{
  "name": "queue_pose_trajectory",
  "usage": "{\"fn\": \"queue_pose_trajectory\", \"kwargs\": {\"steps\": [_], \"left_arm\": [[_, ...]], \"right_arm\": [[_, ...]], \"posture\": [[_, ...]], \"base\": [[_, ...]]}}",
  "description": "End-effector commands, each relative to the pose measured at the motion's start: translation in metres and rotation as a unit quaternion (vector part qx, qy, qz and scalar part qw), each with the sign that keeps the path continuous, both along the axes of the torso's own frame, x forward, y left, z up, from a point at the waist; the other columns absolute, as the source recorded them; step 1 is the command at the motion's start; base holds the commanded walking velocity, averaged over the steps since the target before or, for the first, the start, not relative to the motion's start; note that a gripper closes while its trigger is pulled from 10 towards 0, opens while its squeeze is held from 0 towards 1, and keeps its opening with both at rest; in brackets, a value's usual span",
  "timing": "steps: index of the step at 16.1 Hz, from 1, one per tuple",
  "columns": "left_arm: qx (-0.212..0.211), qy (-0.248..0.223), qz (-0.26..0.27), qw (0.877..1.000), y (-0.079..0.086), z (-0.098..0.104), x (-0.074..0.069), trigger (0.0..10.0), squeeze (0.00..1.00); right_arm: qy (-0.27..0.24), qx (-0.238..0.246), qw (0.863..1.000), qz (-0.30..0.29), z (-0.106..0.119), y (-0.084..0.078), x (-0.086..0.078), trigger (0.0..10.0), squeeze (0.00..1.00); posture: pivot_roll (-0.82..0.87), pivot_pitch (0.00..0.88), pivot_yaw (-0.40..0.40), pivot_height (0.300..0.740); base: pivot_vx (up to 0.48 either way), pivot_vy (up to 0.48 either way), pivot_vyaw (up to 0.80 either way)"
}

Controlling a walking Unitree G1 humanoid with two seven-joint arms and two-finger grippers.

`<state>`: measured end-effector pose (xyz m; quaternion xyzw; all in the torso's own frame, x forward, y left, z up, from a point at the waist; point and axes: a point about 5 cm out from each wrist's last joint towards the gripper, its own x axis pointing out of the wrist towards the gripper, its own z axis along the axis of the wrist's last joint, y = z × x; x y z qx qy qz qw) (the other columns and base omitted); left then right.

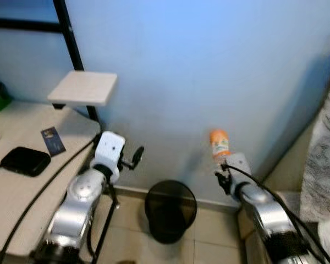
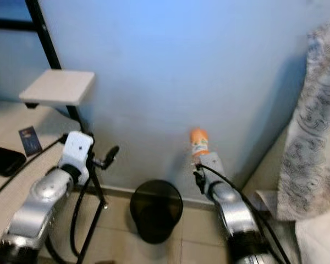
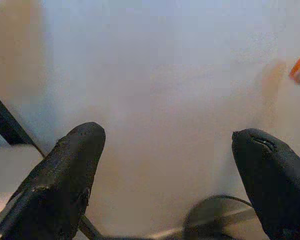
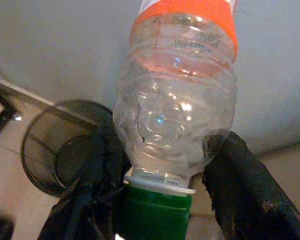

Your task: Clean up the room

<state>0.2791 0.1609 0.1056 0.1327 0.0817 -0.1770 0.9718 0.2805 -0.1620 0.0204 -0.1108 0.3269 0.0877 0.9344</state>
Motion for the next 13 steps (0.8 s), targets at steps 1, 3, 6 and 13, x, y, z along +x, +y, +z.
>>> {"fn": "queue_pose_trajectory", "kwargs": {"steps": [1,3,6,13], "left_arm": [[0.017,0.008,-0.004,1.0,0.004,-0.004,0.002,10.0,0.0],[0.025,0.019,-0.036,0.999,-0.001,-0.006,0.004,10.0,0.0],[0.034,0.058,-0.135,0.989,-0.01,-0.014,-0.001,10.0,0.0],[0.117,0.139,-0.324,0.928,-0.004,-0.023,-0.017,10.0,0.0]], "right_arm": [[-0.009,0.003,1.0,0.026,0.001,0.012,0.006,10.0,0.0],[0.03,-0.022,0.996,0.084,-0.013,0.017,0.002,10.0,0.0],[0.074,-0.068,0.982,0.161,-0.028,0.023,-0.002,10.0,0.0],[0.045,-0.11,0.979,0.165,-0.023,0.038,0.019,10.0,0.0]], "posture": [[0.12,0.0,-0.003,0.74],[0.12,0.0,-0.001,0.74],[0.12,0.0,-0.007,0.74],[0.12,0.0,-0.023,0.74]], "base": [[0.304,0.0,0.0],[0.279,0.0,0.0],[0.0,0.0,0.0],[0.0,0.0,0.0]]}}
